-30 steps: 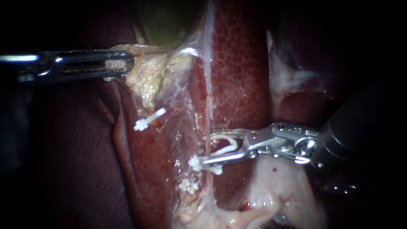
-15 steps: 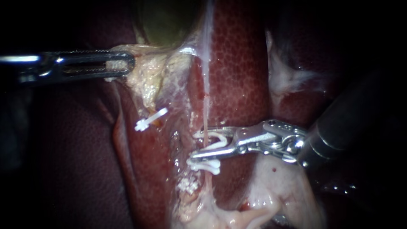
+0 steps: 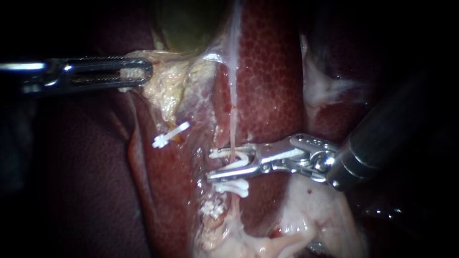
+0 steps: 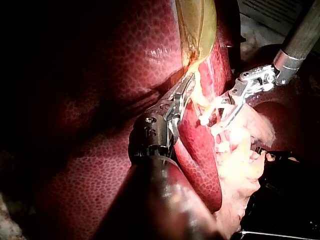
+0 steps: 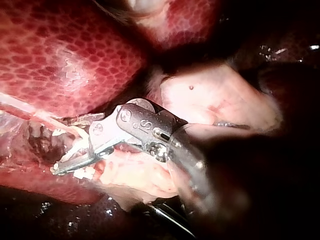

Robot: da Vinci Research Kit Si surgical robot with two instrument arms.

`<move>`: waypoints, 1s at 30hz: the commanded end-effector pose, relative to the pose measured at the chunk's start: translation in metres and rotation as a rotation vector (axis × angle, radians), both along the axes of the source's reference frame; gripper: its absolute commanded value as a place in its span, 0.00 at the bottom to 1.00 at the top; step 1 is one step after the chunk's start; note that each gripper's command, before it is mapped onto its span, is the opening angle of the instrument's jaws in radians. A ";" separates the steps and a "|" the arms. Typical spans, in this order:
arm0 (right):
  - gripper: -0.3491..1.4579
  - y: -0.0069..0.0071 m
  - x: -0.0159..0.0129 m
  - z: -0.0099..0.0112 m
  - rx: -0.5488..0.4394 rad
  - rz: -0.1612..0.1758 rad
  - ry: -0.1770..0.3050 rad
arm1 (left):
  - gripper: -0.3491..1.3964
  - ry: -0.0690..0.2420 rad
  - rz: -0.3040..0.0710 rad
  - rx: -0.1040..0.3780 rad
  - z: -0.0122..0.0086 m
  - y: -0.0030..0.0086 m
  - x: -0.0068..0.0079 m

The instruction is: Clipping third clip right tube

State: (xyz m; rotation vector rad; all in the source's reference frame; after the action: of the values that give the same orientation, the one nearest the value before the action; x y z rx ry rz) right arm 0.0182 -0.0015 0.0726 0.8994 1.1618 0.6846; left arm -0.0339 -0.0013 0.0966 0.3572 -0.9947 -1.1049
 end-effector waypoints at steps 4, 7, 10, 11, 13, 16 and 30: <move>0.36 0.0000 -0.0002 0.0000 0.010 0.004 -0.001 | 0.00 0.000 0.000 0.000 0.0000 0.0000 0.0000; 0.32 0.0000 -0.0004 0.0000 0.016 0.006 0.001 | 0.00 0.000 0.000 0.000 -0.0001 0.0000 0.0000; 0.27 0.0001 -0.0007 0.0001 0.033 0.008 -0.003 | 0.00 0.000 0.000 0.000 -0.0001 0.0000 0.0000; 0.24 0.0001 -0.0008 0.0002 0.045 0.009 -0.005 | 0.00 0.000 0.000 0.000 -0.0001 0.0000 0.0000; 0.19 0.0002 -0.0010 0.0003 0.056 0.010 -0.007 | 0.00 0.000 0.000 0.000 -0.0001 0.0000 0.0000; 0.12 0.0004 -0.0014 0.0004 0.074 0.011 -0.011 | 0.00 0.000 -0.001 0.000 -0.0001 0.0000 0.0000; 0.00 0.0005 -0.0022 0.0005 0.081 0.005 -0.008 | 0.00 0.000 0.000 0.000 -0.0001 0.0000 0.0000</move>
State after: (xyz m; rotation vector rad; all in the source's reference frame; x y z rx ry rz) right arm 0.0161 -0.0009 0.0731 0.9612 1.1380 0.7441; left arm -0.0339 -0.0014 0.0965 0.3567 -0.9944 -1.1058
